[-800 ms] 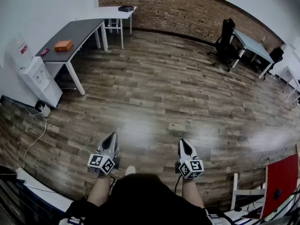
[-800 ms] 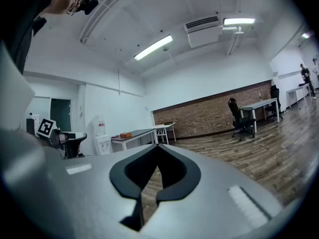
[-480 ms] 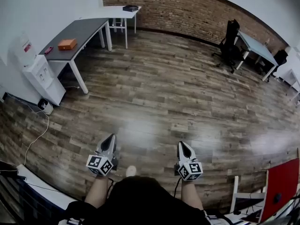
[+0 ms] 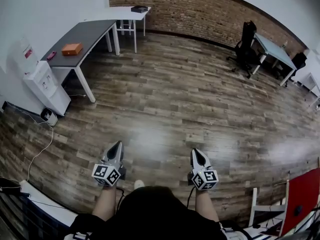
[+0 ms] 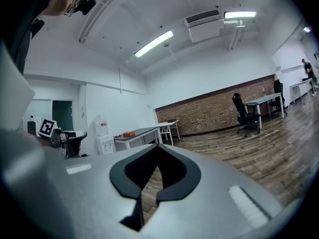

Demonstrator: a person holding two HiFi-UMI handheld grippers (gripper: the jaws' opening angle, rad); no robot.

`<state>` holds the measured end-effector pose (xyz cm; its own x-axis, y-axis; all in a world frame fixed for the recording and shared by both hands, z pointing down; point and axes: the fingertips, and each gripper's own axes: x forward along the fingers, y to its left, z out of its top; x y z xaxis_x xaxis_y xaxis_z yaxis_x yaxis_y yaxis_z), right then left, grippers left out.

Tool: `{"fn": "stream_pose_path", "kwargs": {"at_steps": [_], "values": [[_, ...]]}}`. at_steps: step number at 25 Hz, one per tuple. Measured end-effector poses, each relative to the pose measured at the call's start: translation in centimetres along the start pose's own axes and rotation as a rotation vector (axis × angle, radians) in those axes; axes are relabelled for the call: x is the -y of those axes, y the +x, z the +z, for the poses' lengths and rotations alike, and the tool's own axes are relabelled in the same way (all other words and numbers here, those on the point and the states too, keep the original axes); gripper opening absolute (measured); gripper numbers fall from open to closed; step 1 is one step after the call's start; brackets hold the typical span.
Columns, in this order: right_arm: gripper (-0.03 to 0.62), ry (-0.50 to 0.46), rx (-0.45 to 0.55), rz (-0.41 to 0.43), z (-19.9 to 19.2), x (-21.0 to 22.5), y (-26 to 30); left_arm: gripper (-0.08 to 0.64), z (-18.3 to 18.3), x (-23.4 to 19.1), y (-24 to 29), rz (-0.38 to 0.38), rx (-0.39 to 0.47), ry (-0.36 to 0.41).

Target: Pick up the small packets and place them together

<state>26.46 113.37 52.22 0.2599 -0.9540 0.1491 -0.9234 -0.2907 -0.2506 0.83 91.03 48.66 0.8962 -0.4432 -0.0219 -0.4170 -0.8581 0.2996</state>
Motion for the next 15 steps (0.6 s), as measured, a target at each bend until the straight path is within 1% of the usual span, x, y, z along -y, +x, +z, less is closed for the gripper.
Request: {"fn": "stream_pose_path", "kwargs": {"at_steps": [3, 5, 8, 12, 15], "values": [[0.003, -0.018, 0.011, 0.028, 0.9, -1.5, 2.7, -0.002, 0.9, -2.4, -0.4, 0.021, 0.023, -0.020], [0.003, -0.035, 0.008, 0.040, 1.1, -2.5, 4.6, -0.002, 1.2, -4.0, -1.1, 0.042, 0.023, -0.025], [0.003, -0.053, 0.008, 0.061, 1.6, -4.7, 7.8, -0.002, 1.9, -7.4, -2.7, 0.089, 0.018, -0.016], [0.003, -0.067, 0.031, 0.098, 2.7, -7.8, 11.5, -0.003, 3.8, -11.5, -4.9, 0.146, 0.055, -0.015], [0.004, -0.064, 0.027, 0.131, 3.0, -9.6, 13.7, -0.002, 4.2, -13.7, -6.0, 0.185, 0.074, -0.018]]}}
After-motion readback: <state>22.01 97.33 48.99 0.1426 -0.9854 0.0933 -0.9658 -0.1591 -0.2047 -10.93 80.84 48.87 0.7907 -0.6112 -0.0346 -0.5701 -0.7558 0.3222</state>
